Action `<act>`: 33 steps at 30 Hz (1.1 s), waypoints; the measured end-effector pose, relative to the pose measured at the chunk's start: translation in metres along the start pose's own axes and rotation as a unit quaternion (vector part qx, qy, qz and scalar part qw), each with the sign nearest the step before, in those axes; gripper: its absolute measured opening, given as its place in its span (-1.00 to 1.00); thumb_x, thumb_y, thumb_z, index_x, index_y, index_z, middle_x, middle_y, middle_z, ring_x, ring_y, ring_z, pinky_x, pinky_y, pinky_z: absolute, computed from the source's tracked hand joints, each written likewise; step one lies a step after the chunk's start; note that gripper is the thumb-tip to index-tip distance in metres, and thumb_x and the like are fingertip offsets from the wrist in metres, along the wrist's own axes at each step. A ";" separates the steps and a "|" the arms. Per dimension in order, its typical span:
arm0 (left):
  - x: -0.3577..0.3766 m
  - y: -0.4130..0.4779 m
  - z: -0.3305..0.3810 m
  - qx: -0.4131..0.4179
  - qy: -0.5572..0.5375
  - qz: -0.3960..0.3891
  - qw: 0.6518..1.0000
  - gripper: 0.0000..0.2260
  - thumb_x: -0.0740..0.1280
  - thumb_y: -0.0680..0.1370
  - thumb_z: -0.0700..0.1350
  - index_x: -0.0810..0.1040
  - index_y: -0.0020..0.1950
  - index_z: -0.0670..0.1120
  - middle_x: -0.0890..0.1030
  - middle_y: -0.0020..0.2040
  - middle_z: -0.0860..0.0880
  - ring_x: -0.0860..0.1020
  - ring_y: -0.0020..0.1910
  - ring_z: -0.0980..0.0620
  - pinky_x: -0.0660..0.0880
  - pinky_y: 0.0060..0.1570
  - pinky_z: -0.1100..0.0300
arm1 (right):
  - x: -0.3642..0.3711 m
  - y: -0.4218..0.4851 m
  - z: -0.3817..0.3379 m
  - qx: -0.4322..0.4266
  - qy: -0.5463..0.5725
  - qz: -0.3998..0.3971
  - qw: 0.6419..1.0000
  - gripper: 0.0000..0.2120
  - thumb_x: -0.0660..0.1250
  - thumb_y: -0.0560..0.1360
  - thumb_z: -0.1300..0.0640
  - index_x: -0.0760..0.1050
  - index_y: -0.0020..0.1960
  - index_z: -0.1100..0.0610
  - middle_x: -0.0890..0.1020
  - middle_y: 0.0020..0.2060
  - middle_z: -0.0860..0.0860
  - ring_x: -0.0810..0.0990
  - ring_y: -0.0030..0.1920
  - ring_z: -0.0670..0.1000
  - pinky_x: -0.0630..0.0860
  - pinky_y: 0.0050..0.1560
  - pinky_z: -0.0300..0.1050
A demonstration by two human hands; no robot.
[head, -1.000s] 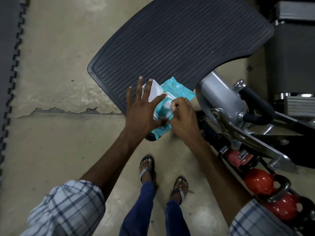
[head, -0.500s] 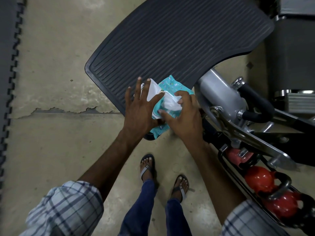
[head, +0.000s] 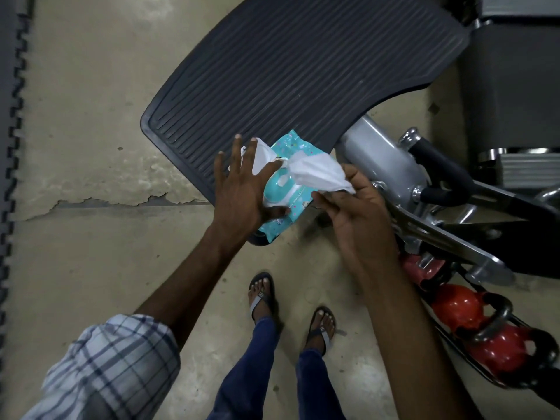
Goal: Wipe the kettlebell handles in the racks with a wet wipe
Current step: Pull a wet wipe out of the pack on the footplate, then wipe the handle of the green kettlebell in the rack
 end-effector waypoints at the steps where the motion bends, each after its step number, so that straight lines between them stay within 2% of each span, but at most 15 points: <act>1: -0.001 0.000 0.000 0.002 0.004 0.004 1.000 -0.16 0.37 0.34 0.47 0.34 0.53 0.11 0.10 0.63 -0.18 -0.06 0.61 -0.24 -0.15 0.50 -0.22 | 0.000 -0.007 -0.008 0.004 0.038 0.003 0.999 -0.76 0.22 0.44 0.38 0.52 0.05 0.19 0.70 0.01 0.03 0.66 0.05 0.00 0.54 0.17 -0.04; 4: -0.003 0.000 0.004 0.022 0.015 0.018 0.999 -0.17 0.42 0.35 0.43 0.37 0.51 0.07 0.12 0.62 -0.19 -0.04 0.61 -0.24 -0.16 0.50 -0.20 | 0.001 -0.031 -0.028 -0.004 0.109 -0.006 0.994 -0.75 0.18 0.43 0.32 0.61 -0.06 0.17 0.72 -0.01 0.09 0.68 0.05 0.06 0.54 0.15 0.06; 7: -0.009 -0.001 0.017 0.059 0.000 0.048 0.997 -0.21 0.51 0.33 0.33 0.44 0.46 0.00 0.16 0.61 -0.22 0.02 0.60 -0.27 -0.12 0.49 -0.22 | -0.003 -0.054 -0.044 -0.007 0.121 0.000 0.993 -0.70 0.24 0.39 0.28 0.72 -0.27 0.06 0.74 -0.17 0.01 0.71 -0.10 -0.02 0.60 0.00 -0.06; 10: -0.023 -0.011 0.046 0.100 -0.015 0.087 0.991 -0.26 0.50 0.36 0.29 0.47 0.44 -0.03 0.21 0.59 -0.24 0.07 0.59 -0.32 -0.06 0.46 -0.26 | -0.017 -0.075 -0.052 -0.019 0.148 0.032 0.988 -0.80 0.31 0.39 0.27 0.70 -0.17 0.11 0.74 -0.12 0.09 0.71 -0.07 0.03 0.63 -0.14 -0.14; 12: -0.037 -0.023 0.073 0.121 -0.026 0.098 0.988 -0.28 0.37 0.40 0.34 0.47 0.44 -0.03 0.22 0.59 -0.24 0.08 0.58 -0.31 0.00 0.43 -0.33 | -0.033 -0.093 -0.060 -0.040 0.159 0.075 0.984 -0.84 0.30 0.39 0.29 0.65 -0.15 0.13 0.71 -0.17 0.08 0.69 -0.14 0.02 0.61 -0.23 -0.17; 15: -0.065 -0.046 0.124 0.152 -0.042 0.093 0.983 -0.28 0.21 0.41 0.38 0.45 0.47 0.01 0.17 0.61 -0.21 0.03 0.61 -0.26 0.03 0.43 -0.30 | -0.062 -0.136 -0.083 -0.073 0.144 0.109 0.981 -0.87 0.34 0.38 0.28 0.62 -0.12 0.13 0.68 -0.17 0.07 0.64 -0.14 0.00 0.59 -0.19 -0.17; 20: -0.127 -0.106 0.231 0.206 -0.075 0.123 0.968 -0.33 0.38 0.40 0.24 0.44 0.47 0.05 0.18 0.62 -0.13 0.04 0.62 -0.19 0.11 0.41 -0.26 | -0.117 -0.251 -0.160 -0.149 0.104 0.151 0.972 -0.79 0.38 0.40 0.36 0.70 -0.24 0.11 0.70 -0.22 0.06 0.68 -0.18 -0.01 0.62 -0.16 -0.16; 22: -0.156 -0.135 0.280 0.230 -0.085 0.141 0.959 -0.36 0.43 0.40 0.19 0.47 0.46 0.04 0.23 0.60 -0.11 0.11 0.61 -0.16 0.17 0.40 -0.22 | -0.134 -0.303 -0.200 -0.183 0.114 0.143 0.966 -0.90 0.35 0.39 0.30 0.64 -0.23 0.30 0.67 -0.20 0.15 0.66 -0.13 0.09 0.62 -0.01 0.01; 23: -0.170 -0.149 0.305 0.241 -0.096 0.141 0.955 -0.36 0.45 0.39 0.15 0.48 0.46 0.03 0.25 0.59 -0.11 0.14 0.60 -0.16 0.19 0.39 -0.20 | -0.142 -0.330 -0.221 -0.212 0.110 0.134 0.962 -0.79 0.28 0.43 0.25 0.55 -0.19 0.43 0.62 -0.17 0.21 0.61 -0.08 0.16 0.55 0.07 0.12; 24: -0.184 -0.161 0.330 0.253 -0.110 0.141 0.951 -0.36 0.46 0.38 0.12 0.48 0.45 0.02 0.27 0.58 -0.12 0.18 0.58 -0.16 0.22 0.39 -0.18 | -0.150 -0.355 -0.241 -0.232 0.109 0.138 0.957 -0.72 0.22 0.48 0.20 0.50 -0.15 0.45 0.59 -0.15 0.26 0.57 -0.05 0.19 0.51 0.11 0.14; 26: -0.213 -0.184 0.377 0.288 -0.151 0.140 0.935 -0.36 0.45 0.38 0.09 0.48 0.45 0.00 0.33 0.55 -0.10 0.29 0.54 -0.15 0.31 0.35 -0.15 | -0.170 -0.397 -0.276 -0.239 0.139 0.157 0.948 -0.68 0.15 0.56 0.19 0.55 -0.15 0.40 0.61 -0.15 0.23 0.59 -0.04 0.15 0.53 0.12 0.06; 28: -0.241 -0.201 0.420 0.319 -0.194 0.122 0.920 -0.38 0.45 0.41 0.09 0.47 0.46 0.01 0.38 0.52 -0.04 0.37 0.48 -0.08 0.40 0.32 -0.08 | -0.188 -0.426 -0.305 -0.249 0.145 0.186 0.939 -0.66 0.16 0.60 0.22 0.64 -0.22 0.23 0.66 -0.18 0.13 0.64 -0.05 0.06 0.60 0.06 -0.08; 30: -0.262 -0.209 0.456 0.335 -0.207 0.105 0.913 -0.37 0.50 0.42 0.08 0.45 0.48 0.03 0.39 0.50 0.02 0.41 0.44 0.00 0.44 0.32 -0.02 | -0.205 -0.440 -0.332 -0.251 0.139 0.225 0.931 -0.82 0.30 0.54 0.17 0.62 -0.06 0.25 0.66 -0.08 0.15 0.65 0.01 0.06 0.64 0.04 -0.09; 31: -0.269 -0.210 0.471 0.340 -0.202 0.099 0.913 -0.35 0.53 0.42 0.08 0.44 0.48 0.04 0.40 0.49 0.03 0.42 0.43 0.01 0.45 0.33 -0.01 | -0.213 -0.441 -0.343 -0.258 0.140 0.238 0.926 -0.83 0.34 0.51 0.17 0.59 0.00 0.27 0.65 -0.06 0.15 0.66 0.01 0.06 0.64 0.02 -0.10; 33: -0.275 -0.204 0.494 0.345 -0.180 0.092 0.917 -0.31 0.55 0.40 0.08 0.42 0.49 0.06 0.42 0.47 0.04 0.43 0.40 0.01 0.46 0.31 -0.03 | -0.225 -0.435 -0.366 -0.273 0.152 0.261 0.913 -0.94 0.34 0.55 0.27 0.60 -0.03 0.23 0.68 -0.13 0.11 0.68 -0.09 0.00 0.63 -0.07 -0.17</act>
Point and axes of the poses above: each hand's wrist, its own y-axis towards the middle knuckle, its own x-axis out of the palm, z = x × y, the point moved 4 cm from there along y, towards the middle knuckle
